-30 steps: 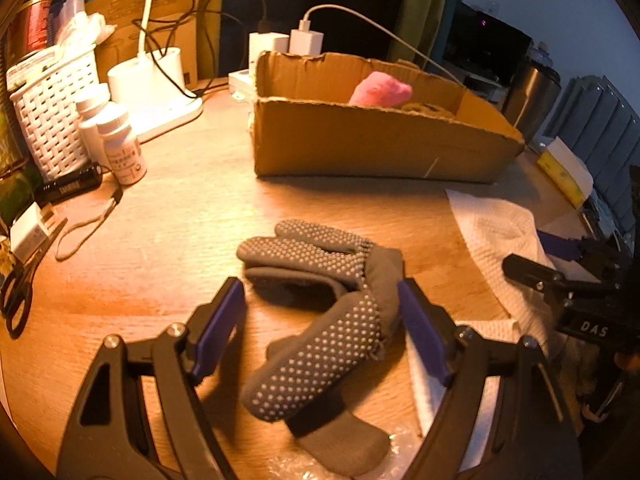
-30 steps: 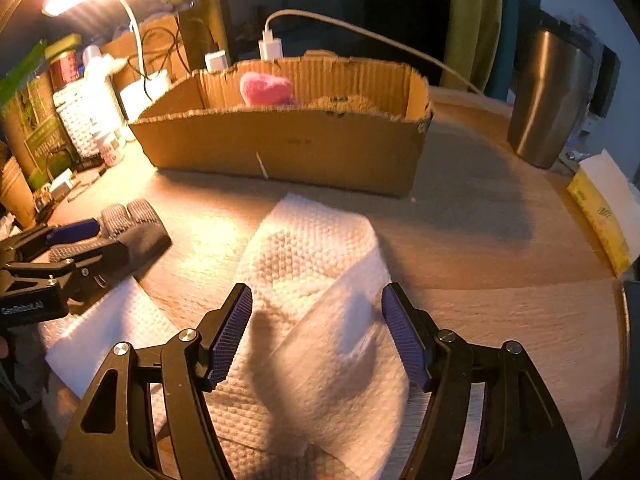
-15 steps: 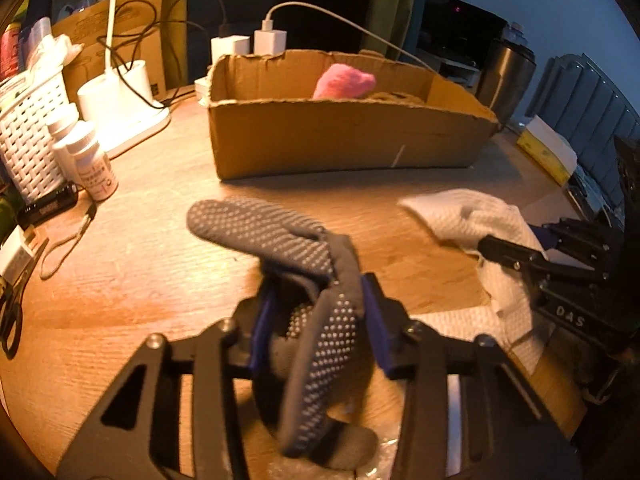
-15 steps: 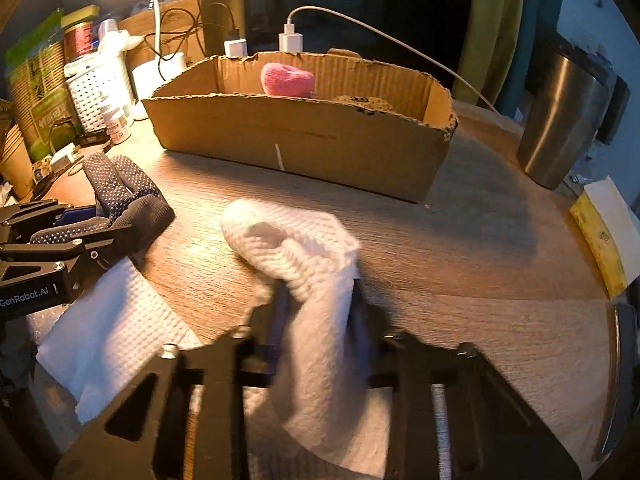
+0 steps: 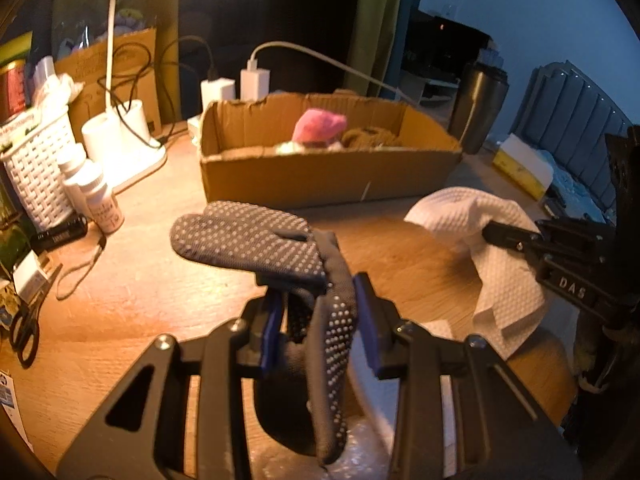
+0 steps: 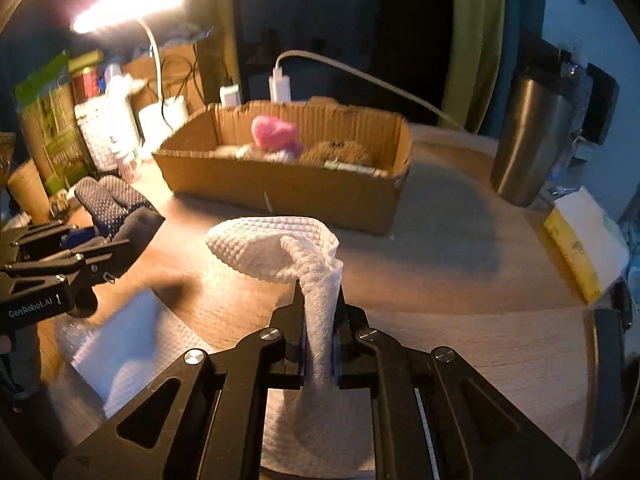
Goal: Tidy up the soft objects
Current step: 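Grasp the grey dotted gloves with the left tool while the right grasps the white towel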
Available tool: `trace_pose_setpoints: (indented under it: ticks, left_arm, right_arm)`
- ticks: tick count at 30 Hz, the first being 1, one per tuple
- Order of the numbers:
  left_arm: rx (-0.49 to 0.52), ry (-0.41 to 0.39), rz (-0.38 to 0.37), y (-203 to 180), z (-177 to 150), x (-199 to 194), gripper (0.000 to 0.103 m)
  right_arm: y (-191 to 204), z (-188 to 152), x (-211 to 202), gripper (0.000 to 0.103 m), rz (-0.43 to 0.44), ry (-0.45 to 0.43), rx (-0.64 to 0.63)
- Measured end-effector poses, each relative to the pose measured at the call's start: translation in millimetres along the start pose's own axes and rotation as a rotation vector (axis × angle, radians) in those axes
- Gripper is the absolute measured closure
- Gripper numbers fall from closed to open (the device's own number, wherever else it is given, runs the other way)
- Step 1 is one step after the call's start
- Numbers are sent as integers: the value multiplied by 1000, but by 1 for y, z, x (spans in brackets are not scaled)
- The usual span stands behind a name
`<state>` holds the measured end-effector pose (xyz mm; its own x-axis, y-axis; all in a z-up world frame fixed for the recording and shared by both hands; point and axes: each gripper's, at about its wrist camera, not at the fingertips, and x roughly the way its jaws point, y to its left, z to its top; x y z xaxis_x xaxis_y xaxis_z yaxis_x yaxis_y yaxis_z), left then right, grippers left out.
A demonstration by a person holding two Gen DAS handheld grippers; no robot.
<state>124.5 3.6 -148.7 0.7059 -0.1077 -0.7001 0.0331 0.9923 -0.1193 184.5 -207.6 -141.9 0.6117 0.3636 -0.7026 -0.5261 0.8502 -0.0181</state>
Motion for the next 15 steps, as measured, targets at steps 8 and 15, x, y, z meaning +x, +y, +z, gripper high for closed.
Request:
trace_pose_setpoints:
  ticks: [8,15]
  left_arm:
    - [11,-50,14,-7,11,-18,68]
    - [34,-104,21,-16,27,-35,68]
  right_arm:
    - [-15,8,-25,93,0,-64,22]
    - [-26,20,-47,93,-10,-131,28]
